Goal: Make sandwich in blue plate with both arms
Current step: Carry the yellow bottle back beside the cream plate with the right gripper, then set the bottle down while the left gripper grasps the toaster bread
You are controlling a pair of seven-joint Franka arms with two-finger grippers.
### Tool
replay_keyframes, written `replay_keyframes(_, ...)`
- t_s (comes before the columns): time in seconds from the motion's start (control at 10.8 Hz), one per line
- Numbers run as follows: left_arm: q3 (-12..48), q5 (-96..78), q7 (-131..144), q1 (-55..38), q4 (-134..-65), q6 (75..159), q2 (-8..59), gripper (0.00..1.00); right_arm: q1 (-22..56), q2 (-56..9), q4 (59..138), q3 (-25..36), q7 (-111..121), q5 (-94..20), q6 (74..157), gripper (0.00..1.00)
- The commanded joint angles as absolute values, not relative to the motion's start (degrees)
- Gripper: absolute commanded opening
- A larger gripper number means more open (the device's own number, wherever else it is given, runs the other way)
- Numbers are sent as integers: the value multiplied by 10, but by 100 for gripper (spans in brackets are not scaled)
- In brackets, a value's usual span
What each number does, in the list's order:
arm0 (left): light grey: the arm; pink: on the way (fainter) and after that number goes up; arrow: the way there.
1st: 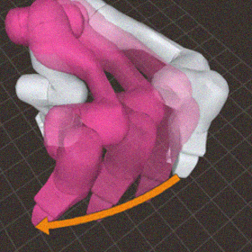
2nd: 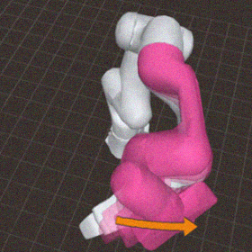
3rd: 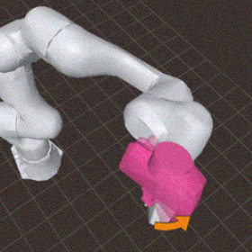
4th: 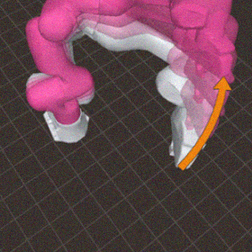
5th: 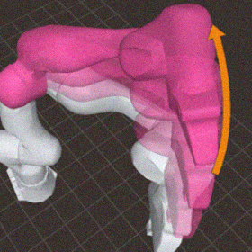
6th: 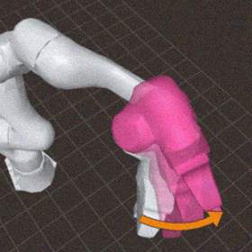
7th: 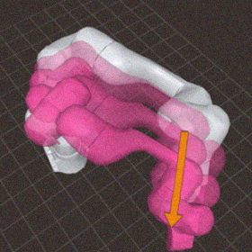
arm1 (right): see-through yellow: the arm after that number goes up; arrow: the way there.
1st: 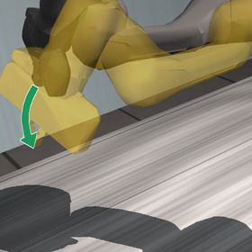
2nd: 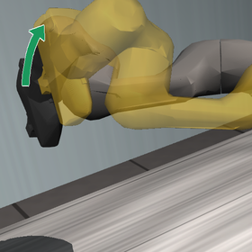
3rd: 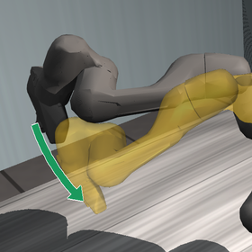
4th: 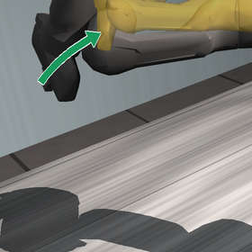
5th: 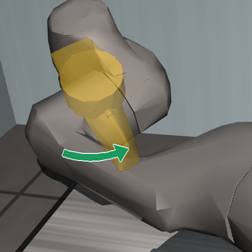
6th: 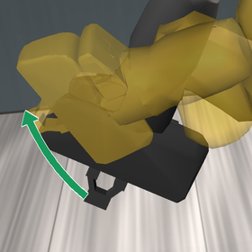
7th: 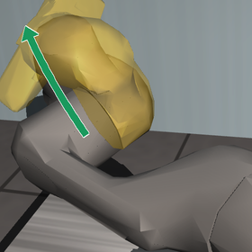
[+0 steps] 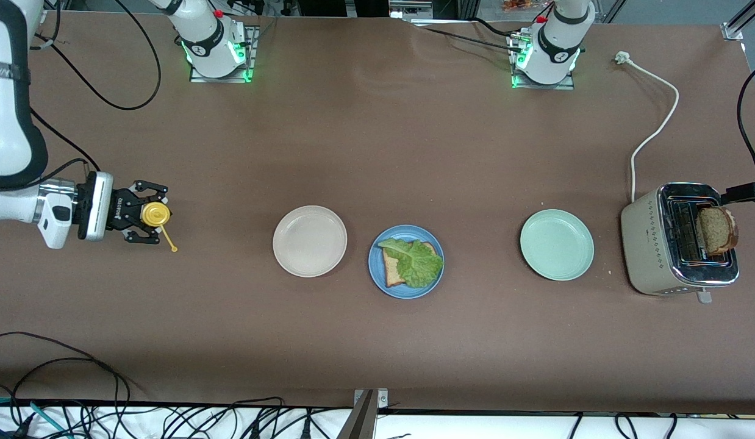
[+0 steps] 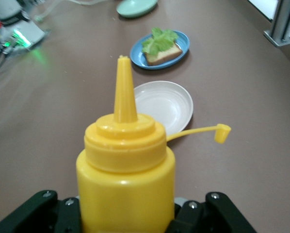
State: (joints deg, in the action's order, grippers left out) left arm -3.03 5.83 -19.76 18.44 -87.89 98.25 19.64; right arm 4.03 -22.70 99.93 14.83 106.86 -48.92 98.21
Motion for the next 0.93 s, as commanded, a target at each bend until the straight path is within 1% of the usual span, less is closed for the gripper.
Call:
replay_keyframes(0.0,-25,45,-233,198,-856,1007,229,100,-10,-280,1012,138,1171,-562,918,0)
replay_keyframes(0.28,-25,21,-240,207,-857,1064,263,100,-38,-340,1011,137,1265,-599,887,0)
replay_keyframes(0.56,-23,15,-241,208,-856,1072,275,100,-54,-392,1007,136,1351,-630,847,0)
replay_keyframes(0.74,-23,15,-241,208,-856,1072,274,100,-58,-411,1003,135,1388,-646,836,0)
replay_keyframes(0.84,-23,17,-240,208,-856,1071,274,93,-58,-420,1003,134,1399,-655,827,0)
